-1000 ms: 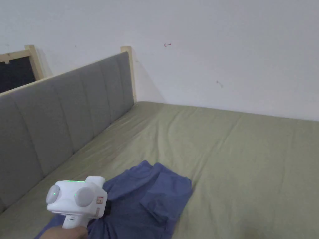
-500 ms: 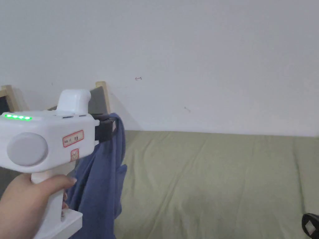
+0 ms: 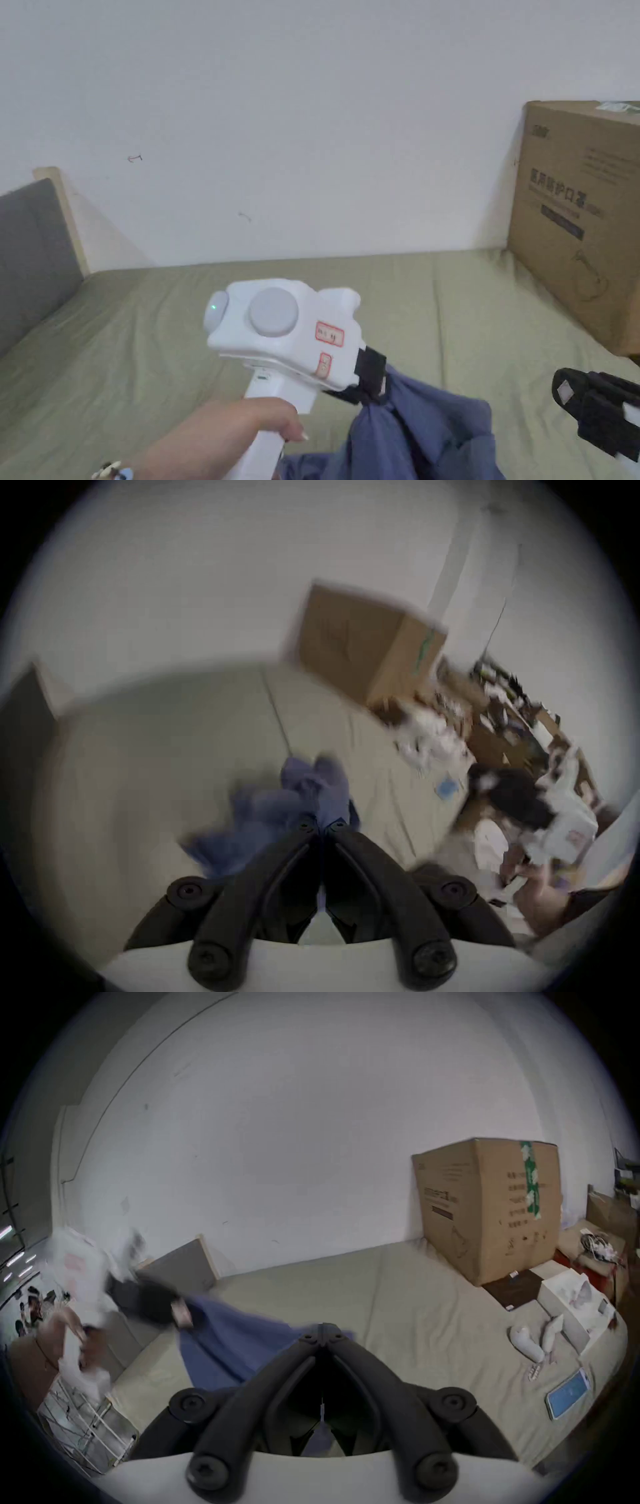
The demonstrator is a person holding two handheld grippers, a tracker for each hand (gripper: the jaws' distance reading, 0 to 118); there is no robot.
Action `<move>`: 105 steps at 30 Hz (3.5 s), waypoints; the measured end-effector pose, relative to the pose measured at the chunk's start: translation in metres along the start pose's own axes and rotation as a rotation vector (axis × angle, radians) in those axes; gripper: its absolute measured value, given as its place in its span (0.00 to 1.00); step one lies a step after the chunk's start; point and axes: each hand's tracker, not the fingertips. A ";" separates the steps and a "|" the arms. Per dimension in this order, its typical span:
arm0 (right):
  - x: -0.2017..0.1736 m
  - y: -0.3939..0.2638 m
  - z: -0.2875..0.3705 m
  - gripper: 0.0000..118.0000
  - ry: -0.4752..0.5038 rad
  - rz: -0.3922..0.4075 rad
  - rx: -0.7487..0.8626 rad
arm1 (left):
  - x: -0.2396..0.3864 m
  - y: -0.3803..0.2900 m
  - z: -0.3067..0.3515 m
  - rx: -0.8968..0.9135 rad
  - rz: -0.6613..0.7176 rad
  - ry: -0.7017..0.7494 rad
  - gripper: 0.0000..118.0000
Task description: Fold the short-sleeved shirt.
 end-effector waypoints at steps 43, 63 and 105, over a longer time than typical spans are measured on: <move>0.047 -0.042 -0.039 0.00 -0.080 -0.077 -0.149 | -0.195 -0.032 -0.137 -0.020 0.361 0.381 0.91; 0.099 -0.098 -0.307 0.43 -0.139 -0.146 -0.848 | -0.118 -0.157 -0.009 0.273 0.167 0.363 0.07; 0.074 0.161 -0.321 0.10 -0.100 -0.099 -0.237 | -0.249 0.071 0.133 0.593 0.383 0.590 0.07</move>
